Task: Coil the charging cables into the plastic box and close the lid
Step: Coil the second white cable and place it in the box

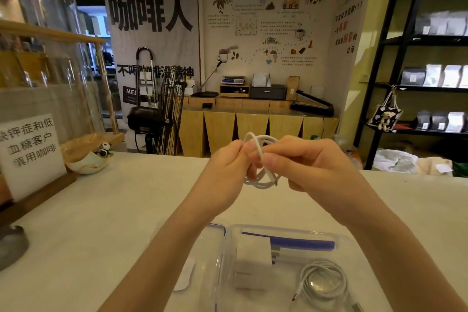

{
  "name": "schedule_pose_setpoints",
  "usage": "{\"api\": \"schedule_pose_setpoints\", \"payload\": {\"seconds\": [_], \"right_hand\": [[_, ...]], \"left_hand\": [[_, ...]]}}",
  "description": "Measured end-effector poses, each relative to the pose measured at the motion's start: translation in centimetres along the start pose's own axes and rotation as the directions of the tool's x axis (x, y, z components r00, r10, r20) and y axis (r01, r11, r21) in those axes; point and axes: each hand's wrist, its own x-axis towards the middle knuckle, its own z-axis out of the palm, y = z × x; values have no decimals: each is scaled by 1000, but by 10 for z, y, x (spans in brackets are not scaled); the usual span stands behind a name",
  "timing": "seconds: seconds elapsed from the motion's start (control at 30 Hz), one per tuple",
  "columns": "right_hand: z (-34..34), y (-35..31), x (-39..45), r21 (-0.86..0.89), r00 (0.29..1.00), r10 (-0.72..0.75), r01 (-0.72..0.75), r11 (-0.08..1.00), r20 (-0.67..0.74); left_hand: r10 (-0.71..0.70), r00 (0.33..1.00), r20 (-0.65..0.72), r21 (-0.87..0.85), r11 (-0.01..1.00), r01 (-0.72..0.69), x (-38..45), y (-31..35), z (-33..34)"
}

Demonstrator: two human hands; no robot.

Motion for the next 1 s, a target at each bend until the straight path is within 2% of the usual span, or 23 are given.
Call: {"api": "schedule_pose_setpoints", "payload": {"seconds": [0.07,0.17,0.33,0.43,0.53,0.6,0.63,0.7,0.77,0.8,0.87,1.0], "right_hand": [[2,3,0,-25,999,-14,13,1000,-47],[3,9,0,-249,978,-92,44,967,-186],[1,20,3,-569,917,-281,76,819,-283],[5,26,5,-749,846,-445,85,657,-294],[8,29,6,-802,763,-542,53,595,-353],[8,29,7,-764,732,-544,51,644,-410],[7,28,7,-718,738,-514,58,694,-438],[7,25,7,-581,814,-382,70,811,-437],[8,24,7,-380,920,-198,58,923,-339],[8,25,8,-291,948,-141,55,955,-285],[9,27,9,-199,960,-137,88,976,-246],[10,25,9,-143,965,-150,121,982,-214]], "left_hand": [[4,1000,15,18,1000,-4,0,-1,3],[-19,1000,13,14,1000,19,0,-2,3],[-53,998,-26,-23,998,52,2,-1,2],[-63,998,-21,-42,997,62,1,0,4],[-54,998,-7,-43,998,54,-1,2,7],[-35,999,-11,-28,999,34,-1,2,6],[-30,1000,-9,-31,999,29,-1,3,5],[-25,1000,9,-51,998,25,-2,4,3],[-14,1000,27,-65,998,15,-2,5,1],[-12,999,34,-81,997,15,-3,6,1],[-38,998,47,-158,986,45,-3,7,1],[-122,988,96,-340,929,148,-2,10,-3]]}}
